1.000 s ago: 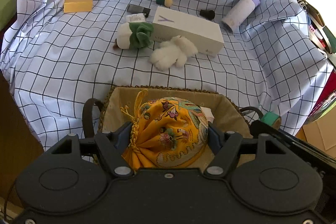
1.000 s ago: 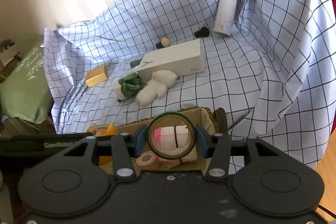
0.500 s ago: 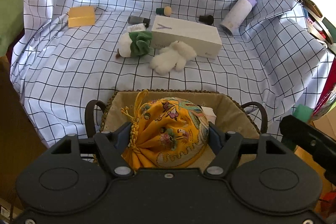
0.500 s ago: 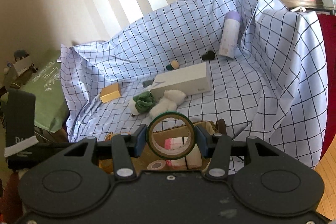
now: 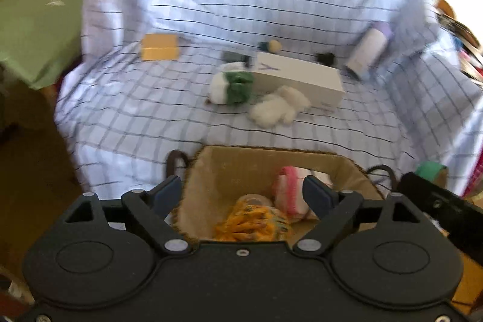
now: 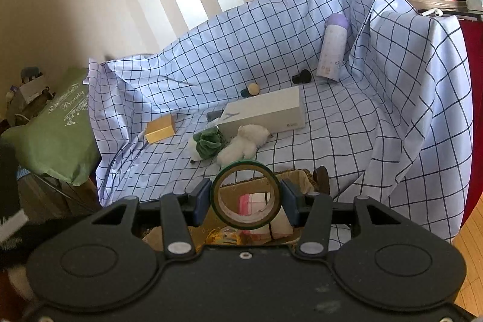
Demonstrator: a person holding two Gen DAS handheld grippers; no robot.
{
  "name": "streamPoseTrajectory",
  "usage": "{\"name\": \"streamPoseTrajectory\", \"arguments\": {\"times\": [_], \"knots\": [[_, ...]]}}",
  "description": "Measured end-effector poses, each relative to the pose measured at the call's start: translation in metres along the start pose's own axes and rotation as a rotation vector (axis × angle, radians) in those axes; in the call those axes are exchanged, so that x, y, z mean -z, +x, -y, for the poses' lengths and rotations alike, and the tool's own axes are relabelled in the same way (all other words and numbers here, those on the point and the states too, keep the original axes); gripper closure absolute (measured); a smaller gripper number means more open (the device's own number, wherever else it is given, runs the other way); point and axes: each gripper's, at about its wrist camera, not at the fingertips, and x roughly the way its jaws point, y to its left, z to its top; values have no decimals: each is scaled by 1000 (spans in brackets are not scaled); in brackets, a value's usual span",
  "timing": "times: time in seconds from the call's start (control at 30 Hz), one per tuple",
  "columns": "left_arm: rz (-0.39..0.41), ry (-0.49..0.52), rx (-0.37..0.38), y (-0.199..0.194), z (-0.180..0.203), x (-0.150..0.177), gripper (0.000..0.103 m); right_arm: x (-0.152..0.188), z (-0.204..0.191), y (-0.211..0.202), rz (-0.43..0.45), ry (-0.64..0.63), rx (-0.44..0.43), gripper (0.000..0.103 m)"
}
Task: Organize soft objects
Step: 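Carry the pouch to the basket and open the left tool while the right carries the tape, then open the right tool over the basket to release the green-rimmed tape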
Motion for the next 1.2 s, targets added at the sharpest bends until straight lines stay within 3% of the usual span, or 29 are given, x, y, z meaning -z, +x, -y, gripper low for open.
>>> {"name": "streamPoseTrajectory", "arguments": {"times": [0.17, 0.63, 0.73, 1.2], "knots": [[29, -36, -65, -3, -4, 9, 20, 0, -1, 2, -3, -9, 15, 54], [26, -25, -90, -1, -2, 18, 19, -1, -14, 17, -19, -86, 66, 53], [32, -25, -95, -2, -3, 18, 19, 0, -13, 18, -14, -82, 83, 40], [24, -28, -93, -1, -5, 19, 19, 3, -6, 10, -35, -47, 99, 36]]}}
